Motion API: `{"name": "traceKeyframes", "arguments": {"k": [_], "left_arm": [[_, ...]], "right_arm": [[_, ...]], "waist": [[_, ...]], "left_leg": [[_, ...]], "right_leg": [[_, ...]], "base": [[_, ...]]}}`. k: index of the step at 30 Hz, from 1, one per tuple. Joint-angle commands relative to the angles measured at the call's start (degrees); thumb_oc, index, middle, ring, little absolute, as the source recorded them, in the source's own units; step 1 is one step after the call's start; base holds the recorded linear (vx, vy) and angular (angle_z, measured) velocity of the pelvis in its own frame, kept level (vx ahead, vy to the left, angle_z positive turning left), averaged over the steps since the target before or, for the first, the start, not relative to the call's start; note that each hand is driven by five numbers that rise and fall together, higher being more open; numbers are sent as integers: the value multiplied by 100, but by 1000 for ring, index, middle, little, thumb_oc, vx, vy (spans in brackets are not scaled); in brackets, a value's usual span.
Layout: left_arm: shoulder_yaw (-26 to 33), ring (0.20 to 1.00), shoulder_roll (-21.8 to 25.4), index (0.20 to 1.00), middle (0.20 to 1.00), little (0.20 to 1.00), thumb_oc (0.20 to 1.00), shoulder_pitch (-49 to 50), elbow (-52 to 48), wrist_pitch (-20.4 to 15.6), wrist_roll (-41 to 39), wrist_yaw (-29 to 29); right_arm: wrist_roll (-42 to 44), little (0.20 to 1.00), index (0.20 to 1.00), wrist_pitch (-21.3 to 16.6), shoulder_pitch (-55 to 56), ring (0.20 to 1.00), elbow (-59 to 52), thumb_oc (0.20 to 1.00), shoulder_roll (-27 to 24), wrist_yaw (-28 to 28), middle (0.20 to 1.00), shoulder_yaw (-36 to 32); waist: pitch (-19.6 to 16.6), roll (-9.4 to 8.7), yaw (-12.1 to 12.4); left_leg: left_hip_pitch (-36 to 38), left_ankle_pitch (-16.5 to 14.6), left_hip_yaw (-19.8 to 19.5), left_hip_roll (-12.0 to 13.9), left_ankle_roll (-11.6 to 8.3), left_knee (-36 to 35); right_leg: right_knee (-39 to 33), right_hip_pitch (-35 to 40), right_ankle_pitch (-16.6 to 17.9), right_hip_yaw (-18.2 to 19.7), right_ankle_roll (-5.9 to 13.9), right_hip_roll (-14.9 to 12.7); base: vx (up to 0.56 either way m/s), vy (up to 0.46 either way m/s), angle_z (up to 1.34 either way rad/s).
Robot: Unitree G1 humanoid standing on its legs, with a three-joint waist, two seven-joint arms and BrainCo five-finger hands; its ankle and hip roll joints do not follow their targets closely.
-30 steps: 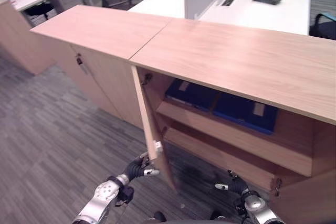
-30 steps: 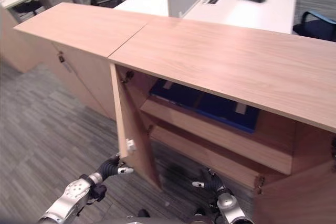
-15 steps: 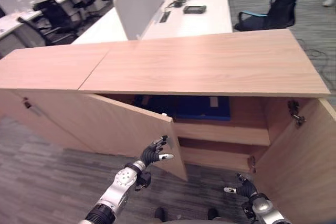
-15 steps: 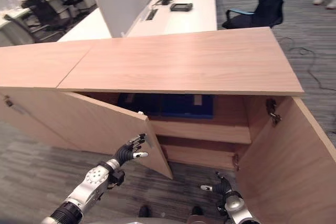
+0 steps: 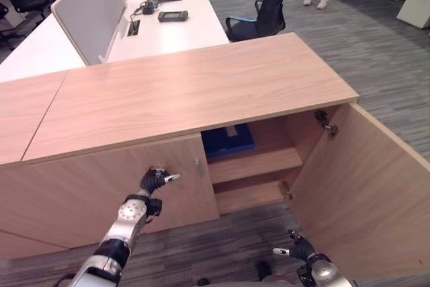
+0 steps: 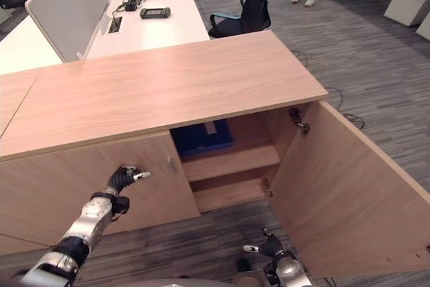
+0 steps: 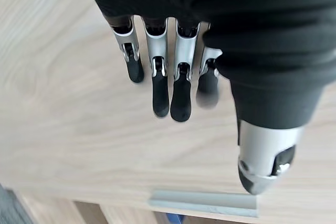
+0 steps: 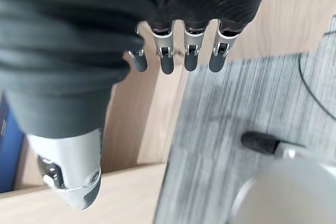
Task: Put the empty folder in the office cabinet
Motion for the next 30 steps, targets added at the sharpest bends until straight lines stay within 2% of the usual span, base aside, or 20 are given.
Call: {"name": "traceKeyframes", "arguments": {"k": [1,11,16,20,21,23,25,26,28,30], "left_arm": [[336,1000,390,1000,1000,1000,1000,-1181,268,-472,-135,309],[434,1000,790,1000,1000,1000,1000,-1804,728,-492,-198,385],[359,1000,570,1000,1000,1000,1000,-1625,445,-533,-144,380],[192,1000,-47,1000,1000,1000,1000,-876,-496,-562,64,392],[130,1000,-154,1000,1000,1000,1000,-715,-689,-546,108,377],[-39,1000,-409,1000,1000,1000,1000,-120,-1256,-457,129,189],[-115,1000,-516,1000,1000,1000,1000,285,-1368,-364,194,-4],[-97,1000,-568,1000,1000,1000,1000,452,-1363,-319,225,-65],[-81,1000,-616,1000,1000,1000,1000,648,-1348,-275,252,-132],[-196,1000,-792,1000,1000,1000,1000,1019,-1194,-198,321,-321]], "right_arm": [[126,1000,1000,-186,26,1000,-141,1000,-14,56,1000,122],[159,1000,1000,-183,140,1000,-67,1000,54,118,1000,139],[227,1000,1000,-173,114,1000,46,1000,107,111,1000,66],[376,1000,1000,-147,-58,1000,114,1000,189,-20,1000,-205],[416,1000,1000,-153,-91,1000,131,1000,189,-50,1000,-274],[487,1000,1000,-121,-279,1000,264,1000,211,-166,1000,-470],[472,1000,1000,-104,-299,1000,304,1000,240,-170,1000,-500],[451,1000,1000,-102,-295,1000,311,1000,253,-156,1000,-502],[430,1000,1000,-93,-294,1000,340,1000,234,-142,1000,-512],[417,1000,1000,-66,-287,1000,507,1000,189,-154,1000,-564]], "waist": [[-288,-34,-108],[-304,-179,-222],[-281,-209,-200],[-164,-243,-83],[-140,-237,-43],[44,-140,169],[45,-110,282],[42,-112,289],[54,-106,287],[-23,-90,283]], "left_leg": [[-207,-82,1,200,-222,74],[-107,-274,295,52,-91,74],[-102,-317,288,-12,-45,74],[-145,-328,366,-20,-23,74],[-167,-322,399,-17,-18,74],[-191,-310,596,87,-21,81],[-264,-257,882,170,-43,156],[-255,-248,999,190,-37,180],[-202,-255,1135,210,-31,203],[-212,-170,1329,296,-81,260]], "right_leg": [[362,161,-635,-147,607,-310],[469,-85,-443,-47,865,-520],[525,-123,-391,-104,906,-601],[546,-271,-186,-289,913,-668],[579,-312,-170,-385,913,-691],[951,-462,-158,-1573,860,-1013],[1136,-439,-169,-2655,681,-1305],[1255,-434,-168,-2898,634,-1364],[1426,-437,-224,-2948,628,-1381],[1123,-158,-355,-2805,620,-1180]], "base": [[5,56,-40],[7,72,-20],[-12,53,-12],[-65,-8,3],[-170,-45,-18],[-203,-73,-26],[-133,-79,-48],[-57,-49,-81],[-39,-95,-74],[-45,-227,-54]]}}
